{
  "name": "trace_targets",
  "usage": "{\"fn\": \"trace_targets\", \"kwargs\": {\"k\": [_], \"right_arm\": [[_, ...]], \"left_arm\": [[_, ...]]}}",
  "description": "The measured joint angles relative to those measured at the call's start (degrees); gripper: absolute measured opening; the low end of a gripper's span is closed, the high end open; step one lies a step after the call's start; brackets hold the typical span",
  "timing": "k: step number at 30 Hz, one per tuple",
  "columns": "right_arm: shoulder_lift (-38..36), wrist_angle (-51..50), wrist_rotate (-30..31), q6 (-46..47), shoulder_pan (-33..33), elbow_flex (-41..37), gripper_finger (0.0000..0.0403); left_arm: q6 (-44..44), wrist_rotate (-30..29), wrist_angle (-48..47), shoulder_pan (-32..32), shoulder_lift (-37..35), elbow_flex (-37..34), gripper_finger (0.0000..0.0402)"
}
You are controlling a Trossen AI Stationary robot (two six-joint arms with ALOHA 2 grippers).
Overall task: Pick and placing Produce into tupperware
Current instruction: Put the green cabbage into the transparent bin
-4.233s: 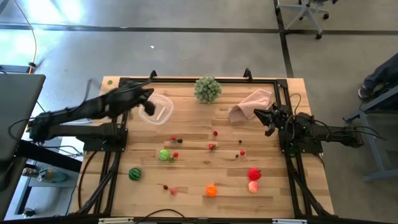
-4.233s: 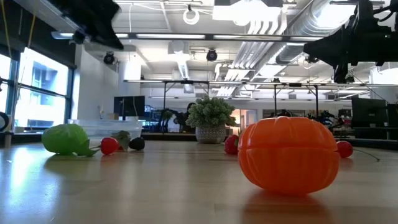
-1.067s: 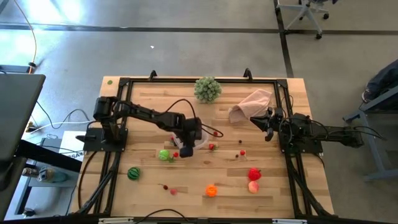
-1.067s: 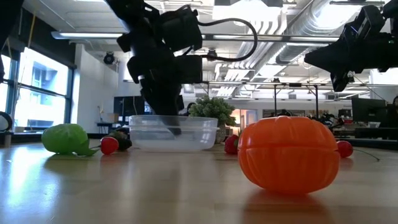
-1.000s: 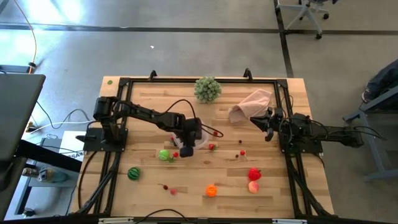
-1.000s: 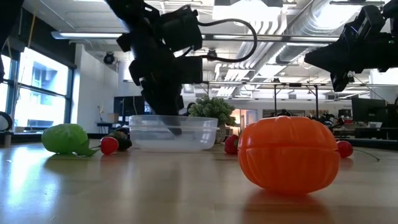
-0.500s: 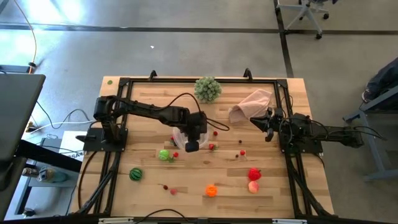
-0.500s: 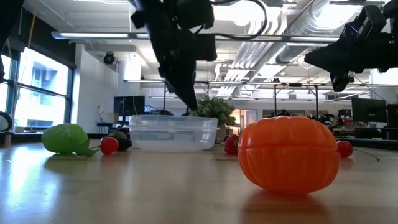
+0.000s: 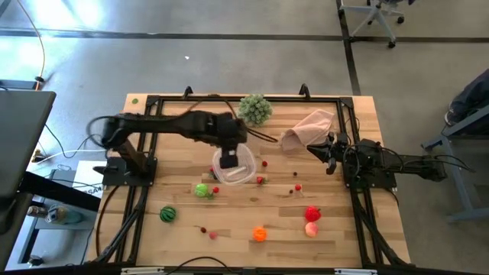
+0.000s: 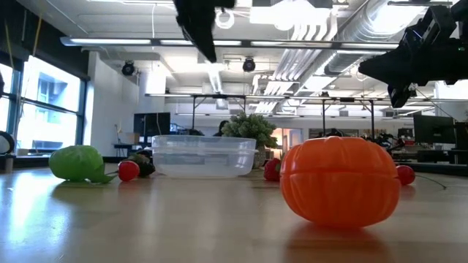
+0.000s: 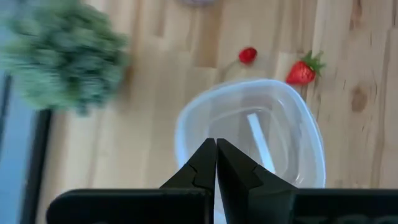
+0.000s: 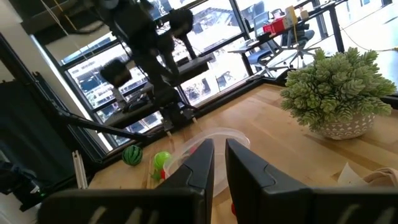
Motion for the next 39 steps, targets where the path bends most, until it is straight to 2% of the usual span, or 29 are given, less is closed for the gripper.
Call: {"fn": "trace_targets", "kwargs": {"k": [3, 6, 13, 19, 24, 30, 36, 39], "right_arm": [[0.0, -0.1, 0.0, 0.0, 0.0, 0.0, 0.003], [0.0, -0.4, 0.0, 0.0, 0.0, 0.0, 0.003], [0.0, -1.7, 0.0, -0.5, 0.0, 0.0, 0.003], [0.0, -1.7, 0.0, -0.6, 0.0, 0.0, 0.003], [0.0, -1.8, 0.0, -0.6, 0.0, 0.0, 0.003], [0.0, -1.8, 0.0, -0.6, 0.0, 0.0, 0.003], [0.0, -1.9, 0.0, -0.6, 0.0, 0.0, 0.003], [0.0, -1.9, 0.0, -0.6, 0.0, 0.0, 0.003]], "left_arm": [[-1.6, -0.7, 0.4, 0.8, -6.1, -2.0, 0.0005], [-4.0, -0.7, 1.7, 1.8, -11.8, -7.1, 0.0005], [-9.3, -0.6, 11.5, 3.8, -26.6, -28.5, 0.0005], [-13.8, 0.5, 23.5, 3.7, -38.5, -47.2, 0.0005], [-17.6, 4.5, 31.6, 3.7, -45.7, -58.1, 0.0005], [-16.0, 6.8, 30.3, 2.1, -48.9, -62.4, 0.0005], [-15.5, 12.0, 24.3, -2.1, -48.9, -58.8, 0.0005], [-16.5, 12.8, 21.8, -4.3, -48.9, -57.2, 0.0005]]}}
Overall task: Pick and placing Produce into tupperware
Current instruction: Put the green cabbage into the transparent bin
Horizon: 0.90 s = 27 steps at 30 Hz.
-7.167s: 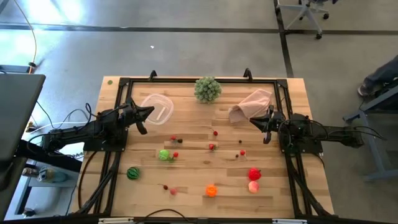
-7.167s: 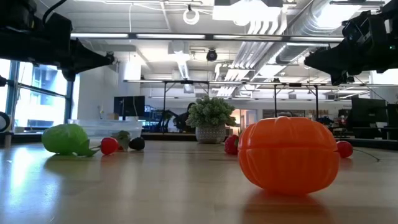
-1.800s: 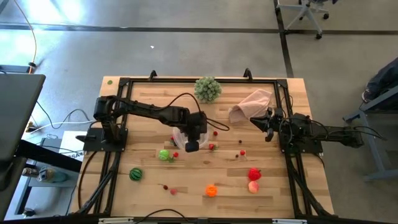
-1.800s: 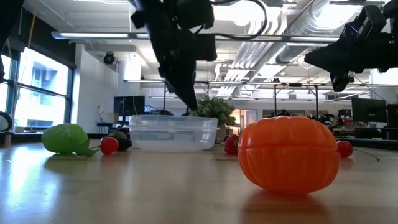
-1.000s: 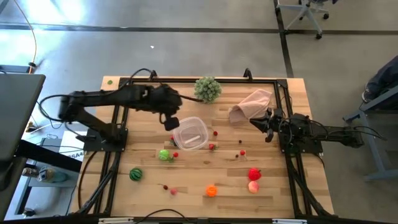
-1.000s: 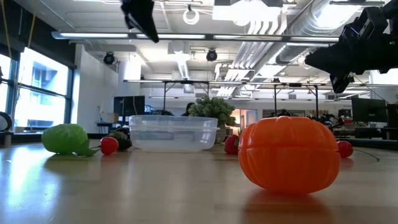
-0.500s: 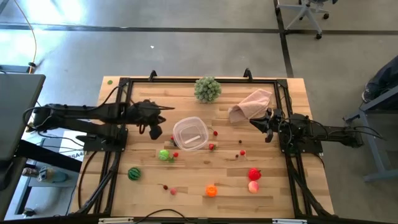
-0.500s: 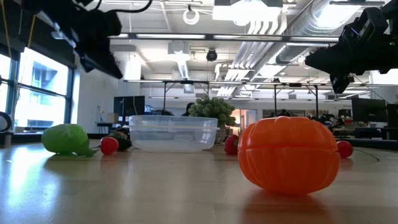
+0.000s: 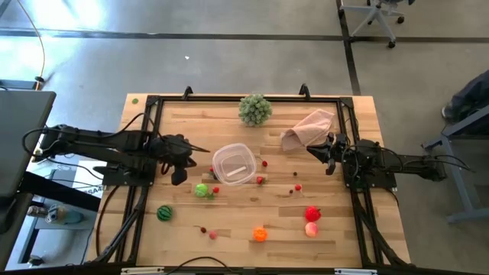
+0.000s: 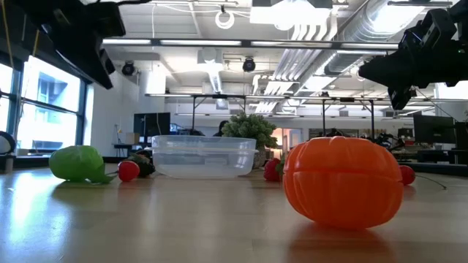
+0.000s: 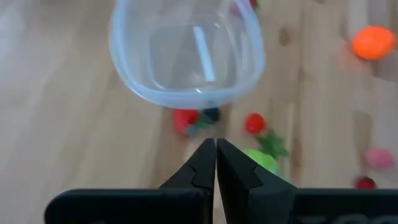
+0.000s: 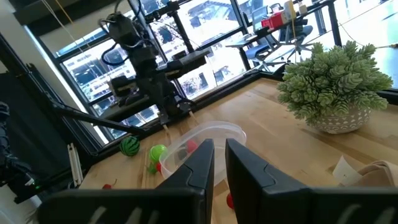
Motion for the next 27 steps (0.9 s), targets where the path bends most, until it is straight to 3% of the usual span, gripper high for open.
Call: {"fn": "trace_targets", "kwargs": {"k": [4, 9, 12, 23, 27], "right_arm": [[0.0, 0.0, 0.0, 0.0, 0.0, 0.0, 0.003], [0.0, 0.0, 0.0, 0.0, 0.0, 0.0, 0.003], [0.0, 0.0, 0.0, 0.0, 0.0, 0.0, 0.003], [0.0, 0.0, 0.0, 0.0, 0.0, 0.0, 0.003], [0.0, 0.0, 0.0, 0.0, 0.0, 0.0, 0.003]], "left_arm": [[-3.9, 0.7, -3.9, -2.0, 0.0, 1.9, 0.0005], [-11.0, 7.3, -6.1, -4.9, 0.0, 3.2, 0.0005], [-13.0, 7.8, -6.3, -6.9, 0.1, 3.4, 0.0005], [-16.5, 2.4, -2.8, -14.3, 4.3, 3.5, 0.0005], [-16.5, -3.4, -9.2, -15.7, 9.8, 7.2, 0.0005]]}}
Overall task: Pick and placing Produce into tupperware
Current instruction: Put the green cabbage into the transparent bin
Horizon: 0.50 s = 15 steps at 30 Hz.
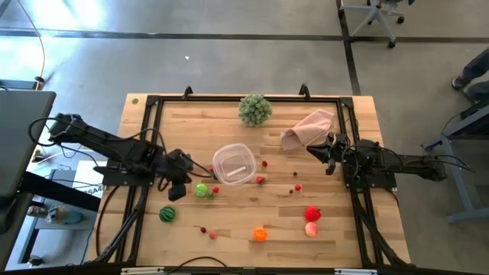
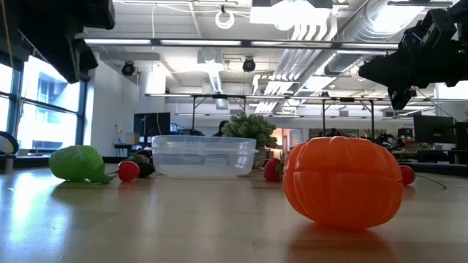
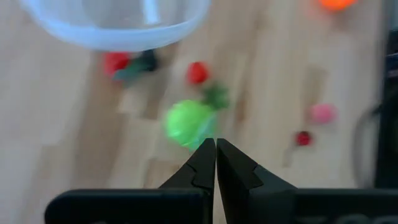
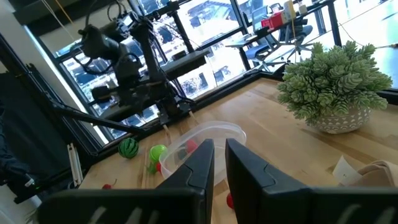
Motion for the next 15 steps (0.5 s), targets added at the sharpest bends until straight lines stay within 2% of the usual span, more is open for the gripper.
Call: {"fn": "trace_targets", "kwargs": {"k": [3, 6, 15], "right_arm": [[0.0, 0.0, 0.0, 0.0, 0.0, 0.0, 0.003], [0.0, 0.0, 0.0, 0.0, 0.0, 0.0, 0.003], [0.1, 0.0, 0.0, 0.0, 0.0, 0.0, 0.003]], "left_arm": [[0.1, -3.6, -5.4, -0.7, 5.0, 4.2, 0.0005], [1.6, -4.1, -8.4, -0.7, 9.5, 7.3, 0.0005], [7.2, 3.7, -8.7, -0.7, 18.9, 10.1, 0.0005]]}}
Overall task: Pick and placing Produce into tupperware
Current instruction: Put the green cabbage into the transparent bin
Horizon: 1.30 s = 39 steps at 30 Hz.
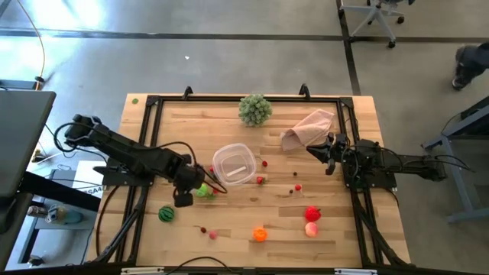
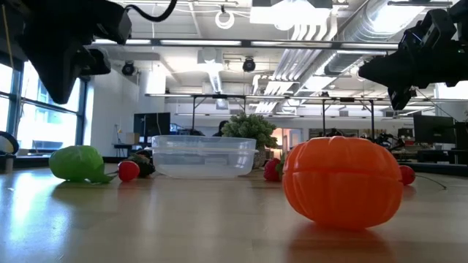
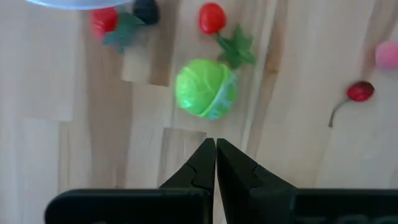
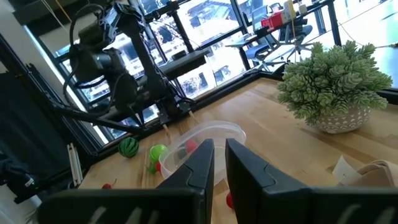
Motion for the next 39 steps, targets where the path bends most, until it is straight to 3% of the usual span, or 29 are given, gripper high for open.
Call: {"fn": "trace_targets", "kwargs": {"k": [20, 32, 39], "right_arm": [[0.2, 0.0, 0.0, 0.0, 0.0, 0.0, 0.003], [0.2, 0.0, 0.0, 0.0, 0.0, 0.0, 0.003], [0.2, 0.0, 0.0, 0.0, 0.0, 0.0, 0.003]], "left_arm": [[7.9, 1.7, 6.5, 0.0, 2.4, 0.9, 0.001], [7.9, 0.9, 7.9, 0.0, 2.4, 0.9, 0.0142], [11.7, 0.8, 8.1, 0.0, 5.5, -0.3, 0.0194]]}}
